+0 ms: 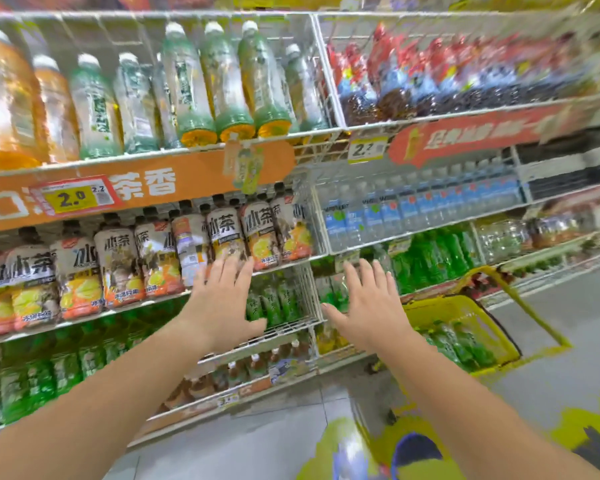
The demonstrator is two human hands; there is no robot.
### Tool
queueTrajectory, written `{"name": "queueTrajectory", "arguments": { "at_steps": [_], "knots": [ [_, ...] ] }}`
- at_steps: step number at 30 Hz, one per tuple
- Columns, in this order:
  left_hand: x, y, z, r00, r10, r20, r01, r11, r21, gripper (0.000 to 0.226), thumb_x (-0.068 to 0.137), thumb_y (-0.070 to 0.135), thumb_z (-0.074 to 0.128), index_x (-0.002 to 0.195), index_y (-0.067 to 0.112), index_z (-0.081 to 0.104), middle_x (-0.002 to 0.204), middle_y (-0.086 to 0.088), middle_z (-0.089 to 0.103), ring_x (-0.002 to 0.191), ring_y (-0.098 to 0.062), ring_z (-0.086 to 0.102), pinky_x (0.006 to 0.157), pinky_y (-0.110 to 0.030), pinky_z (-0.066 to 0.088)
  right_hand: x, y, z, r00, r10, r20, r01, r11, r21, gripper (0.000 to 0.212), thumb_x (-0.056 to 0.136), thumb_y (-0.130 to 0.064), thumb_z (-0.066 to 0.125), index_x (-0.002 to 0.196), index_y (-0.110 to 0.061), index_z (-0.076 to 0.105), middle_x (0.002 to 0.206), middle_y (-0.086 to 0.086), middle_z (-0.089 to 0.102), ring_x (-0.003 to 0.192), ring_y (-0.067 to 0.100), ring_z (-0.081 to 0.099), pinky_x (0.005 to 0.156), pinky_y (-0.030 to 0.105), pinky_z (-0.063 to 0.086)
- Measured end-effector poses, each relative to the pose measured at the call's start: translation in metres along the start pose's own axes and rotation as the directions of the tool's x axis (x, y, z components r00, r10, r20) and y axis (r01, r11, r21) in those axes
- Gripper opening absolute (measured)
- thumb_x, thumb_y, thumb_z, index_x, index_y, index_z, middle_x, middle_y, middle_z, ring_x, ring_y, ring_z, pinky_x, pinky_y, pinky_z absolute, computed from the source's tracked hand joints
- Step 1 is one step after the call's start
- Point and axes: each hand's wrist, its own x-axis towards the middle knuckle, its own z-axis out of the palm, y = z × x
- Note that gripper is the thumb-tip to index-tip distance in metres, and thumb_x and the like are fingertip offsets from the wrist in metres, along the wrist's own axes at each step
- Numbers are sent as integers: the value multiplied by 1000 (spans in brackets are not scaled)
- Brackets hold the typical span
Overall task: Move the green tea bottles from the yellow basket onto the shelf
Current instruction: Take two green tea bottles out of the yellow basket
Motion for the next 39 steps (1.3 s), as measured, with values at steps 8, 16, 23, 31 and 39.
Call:
{"name": "queueTrajectory", "arguments": {
  "at_steps": [8, 16, 23, 31, 39],
  "knots": [
    [15, 144, -38, 992, 122, -37, -121, 992, 23, 107, 87, 72, 45, 158, 15, -12, 167, -11, -8, 153, -33, -11, 123, -55, 0, -77, 133, -55, 996, 67, -60, -69, 997, -44, 93, 91, -75, 24, 160, -19, -1, 167, 11, -1, 153, 31, -6, 123, 51, 2],
    [41, 258, -42, 970, 232, -68, -233, 972, -10, 107, 86, 72, 45, 158, 18, -11, 167, -11, -7, 153, -35, -8, 123, -56, 3, -129, 245, -79, 978, 167, -124, -172, 985, -33, 100, 78, -78, 8, 160, -21, 0, 167, 9, -8, 153, 30, -7, 123, 49, 2],
    [89, 328, -37, 946, 315, -80, -317, 948, -20, 104, 89, 73, 39, 157, 19, -15, 167, -11, -10, 153, -34, -11, 122, -57, 2, -118, 312, -74, 961, 229, -153, -233, 972, -10, 95, 84, -78, 19, 160, -22, 6, 167, 8, -2, 153, 28, -6, 124, 48, 2],
    [191, 384, -21, 900, 420, -115, -425, 905, -19, 98, 90, 69, 40, 160, 20, -7, 168, -11, 0, 154, -32, -1, 123, -54, 9, -49, 393, -61, 965, 245, -89, -251, 965, -69, 90, 89, -74, 27, 160, -22, 6, 167, 7, 2, 153, 27, -3, 123, 46, 2],
    [294, 422, -6, 907, 417, -59, -418, 908, -2, 99, 91, 69, 41, 159, 17, -9, 167, -12, -1, 154, -33, -1, 123, -55, 9, 45, 464, -48, 976, 216, -36, -219, 966, -136, 94, 86, -74, 20, 159, -16, 16, 165, 14, 14, 152, 33, 8, 123, 49, 8]
  ]
}}
